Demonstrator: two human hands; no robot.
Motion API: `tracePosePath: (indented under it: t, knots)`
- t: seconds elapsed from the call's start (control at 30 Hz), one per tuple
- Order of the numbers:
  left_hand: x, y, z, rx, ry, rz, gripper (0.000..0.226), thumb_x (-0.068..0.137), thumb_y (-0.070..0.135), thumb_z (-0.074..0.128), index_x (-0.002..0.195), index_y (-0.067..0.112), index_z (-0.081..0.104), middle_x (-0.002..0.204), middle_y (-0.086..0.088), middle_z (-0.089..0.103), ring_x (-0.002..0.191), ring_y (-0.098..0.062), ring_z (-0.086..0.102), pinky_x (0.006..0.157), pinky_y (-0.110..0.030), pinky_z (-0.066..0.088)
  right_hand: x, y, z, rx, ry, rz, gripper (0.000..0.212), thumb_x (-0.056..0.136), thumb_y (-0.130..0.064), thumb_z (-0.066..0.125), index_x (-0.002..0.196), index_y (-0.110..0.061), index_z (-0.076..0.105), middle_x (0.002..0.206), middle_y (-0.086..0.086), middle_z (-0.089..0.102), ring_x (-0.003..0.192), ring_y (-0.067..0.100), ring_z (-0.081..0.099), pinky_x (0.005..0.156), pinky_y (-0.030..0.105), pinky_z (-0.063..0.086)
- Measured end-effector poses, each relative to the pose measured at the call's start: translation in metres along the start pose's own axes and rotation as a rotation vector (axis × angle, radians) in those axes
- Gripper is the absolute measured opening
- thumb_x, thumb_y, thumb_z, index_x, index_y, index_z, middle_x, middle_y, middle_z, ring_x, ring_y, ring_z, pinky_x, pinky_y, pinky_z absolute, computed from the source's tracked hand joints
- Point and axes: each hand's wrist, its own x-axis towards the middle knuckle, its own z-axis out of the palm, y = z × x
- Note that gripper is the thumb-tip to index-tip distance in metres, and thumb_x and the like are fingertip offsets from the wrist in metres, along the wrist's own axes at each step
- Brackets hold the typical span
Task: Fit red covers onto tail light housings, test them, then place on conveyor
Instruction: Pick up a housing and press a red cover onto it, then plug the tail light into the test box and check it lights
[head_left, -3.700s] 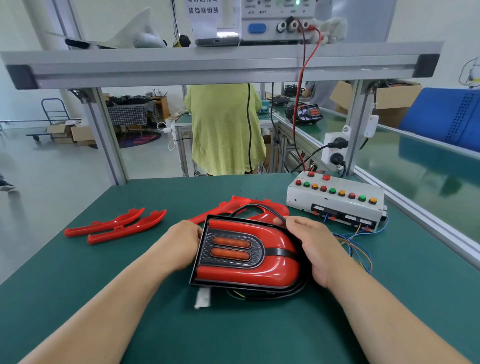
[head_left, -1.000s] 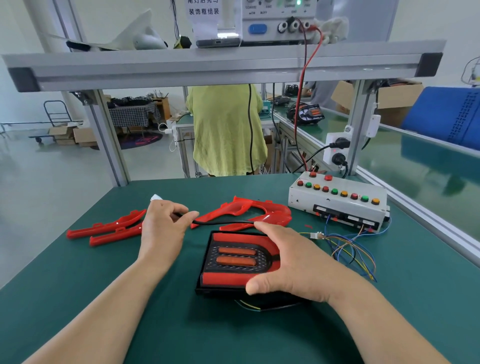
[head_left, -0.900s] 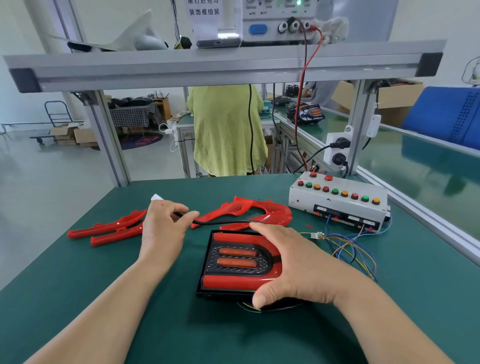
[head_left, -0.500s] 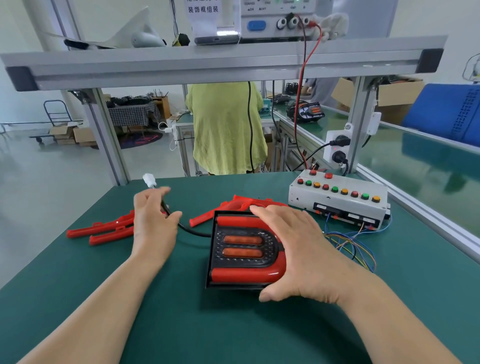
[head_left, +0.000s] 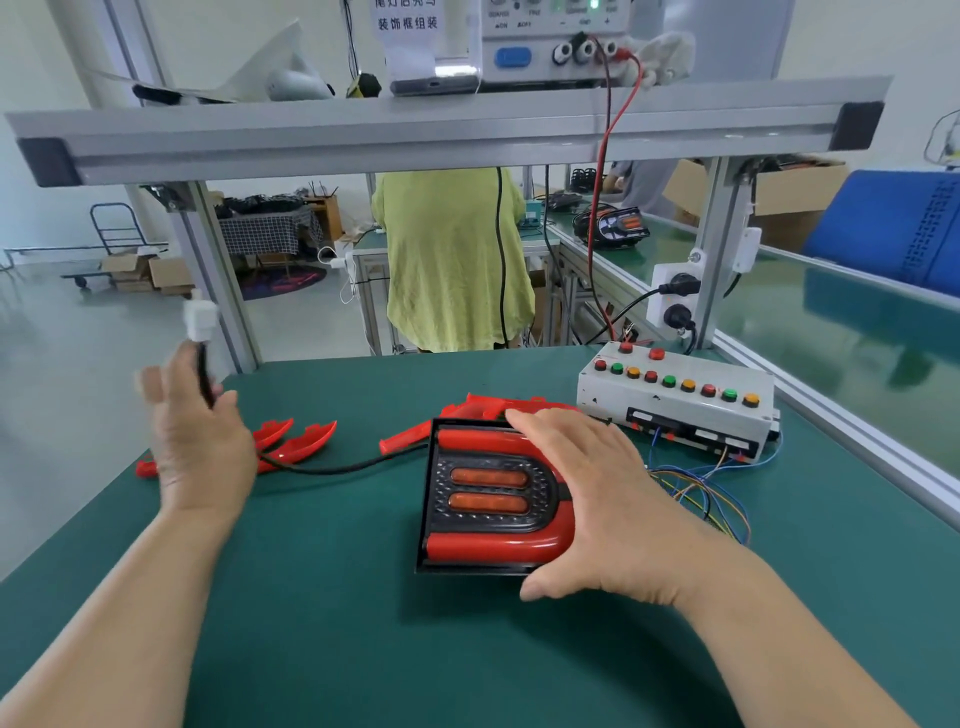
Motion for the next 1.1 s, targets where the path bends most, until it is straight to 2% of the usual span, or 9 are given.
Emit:
tracePosePath:
  t: [0.13, 0.3, 0.37, 0.43, 0.47, 0.6, 0.73, 0.97, 1.1]
  knots:
    - [-0.027, 0.031, 0.017, 0.038, -0.197, 0.304, 0.035, 0.09, -0.013, 0.056, 0.122, -0.001, 0.062, 0.098, -0.016, 0.048, 0.086, -0.023, 0.046, 0.078, -0.02, 0.033, 0.001, -0.001, 0.005, 0.004, -0.073, -0.002, 0.133, 0.05, -0.066, 0.083, 0.153, -0.047, 0.0, 0.153, -0.023, 0.01, 0.143, -0.001, 0.0, 0.123, 0.048, 0.003]
    - [-0.054, 0.066, 0.029, -0.065, -0.461, 0.432, 0.026, 0.093, -0.001, 0.061, 0.116, 0.007, 0.071, 0.083, -0.002, 0.05, 0.073, -0.023, 0.05, 0.069, -0.035, 0.044, 0.002, 0.001, 0.005, 0.128, -0.097, 0.042, 0.129, 0.05, -0.069, 0.083, 0.153, -0.047, 0.008, 0.153, -0.025, 0.013, 0.141, -0.006, 0.006, 0.124, 0.044, 0.005]
    - [-0.061, 0.072, 0.032, -0.067, -0.526, 0.462, 0.023, 0.093, 0.003, 0.063, 0.113, 0.008, 0.074, 0.079, 0.0, 0.051, 0.069, -0.021, 0.053, 0.067, -0.036, 0.045, 0.003, 0.002, 0.006, 0.208, -0.055, 0.058, 0.113, 0.062, -0.068, 0.079, 0.154, -0.041, 0.019, 0.155, -0.021, 0.023, 0.14, -0.004, 0.018, 0.122, 0.025, 0.014]
    - [-0.066, 0.075, 0.035, -0.061, -0.569, 0.471, 0.021, 0.094, 0.005, 0.063, 0.11, 0.009, 0.075, 0.077, -0.003, 0.053, 0.067, -0.023, 0.055, 0.065, -0.039, 0.047, 0.005, 0.002, 0.005, 0.278, 0.054, 0.099, 0.082, 0.081, -0.063, 0.066, 0.151, -0.035, 0.034, 0.151, -0.017, 0.038, 0.129, -0.007, 0.033, 0.101, 0.0, 0.019]
    - [-0.067, 0.075, 0.035, -0.059, -0.574, 0.457, 0.02, 0.094, 0.006, 0.063, 0.109, 0.01, 0.075, 0.077, -0.004, 0.053, 0.067, -0.025, 0.055, 0.065, -0.041, 0.047, 0.006, 0.003, 0.005, 0.29, 0.143, 0.132, 0.066, 0.089, -0.058, 0.057, 0.147, -0.03, 0.043, 0.146, -0.012, 0.047, 0.125, -0.004, 0.04, 0.092, -0.002, 0.022]
    - [-0.07, 0.076, 0.035, -0.032, -0.558, 0.41, 0.018, 0.095, 0.008, 0.062, 0.106, 0.012, 0.075, 0.077, -0.005, 0.055, 0.068, -0.027, 0.056, 0.067, -0.043, 0.048, 0.011, 0.015, 0.004, 0.155, 0.425, 0.299, 0.029, 0.103, -0.026, 0.047, 0.127, -0.018, 0.062, 0.123, 0.003, 0.064, 0.115, 0.02, 0.056, 0.092, 0.023, 0.036]
    - [-0.072, 0.076, 0.036, -0.006, -0.56, 0.396, 0.016, 0.095, 0.008, 0.063, 0.104, 0.011, 0.075, 0.08, -0.006, 0.059, 0.072, -0.028, 0.06, 0.071, -0.047, 0.048, 0.012, 0.033, 0.003, -0.043, 0.313, 0.465, 0.034, 0.097, -0.008, 0.05, 0.13, -0.014, 0.058, 0.13, 0.003, 0.056, 0.121, 0.022, 0.05, 0.096, 0.033, 0.039]
    - [-0.075, 0.076, 0.038, 0.049, -0.612, 0.347, 0.018, 0.097, 0.013, 0.059, 0.106, 0.014, 0.074, 0.085, -0.004, 0.062, 0.079, -0.029, 0.061, 0.08, -0.045, 0.047, 0.005, 0.052, -0.003, -0.255, 0.12, 0.684, 0.031, 0.095, -0.023, 0.051, 0.124, -0.019, 0.059, 0.124, 0.004, 0.055, 0.118, 0.026, 0.047, 0.085, 0.036, 0.046]
    - [-0.075, 0.077, 0.039, 0.11, -0.601, 0.273, 0.019, 0.101, 0.017, 0.052, 0.103, 0.015, 0.071, 0.091, -0.003, 0.066, 0.083, -0.031, 0.06, 0.082, -0.044, 0.045, 0.0, 0.057, -0.005, -0.229, 0.036, 0.753, 0.012, 0.094, -0.026, 0.051, 0.103, -0.022, 0.058, 0.108, 0.002, 0.06, 0.096, 0.023, 0.053, 0.069, 0.03, 0.04]
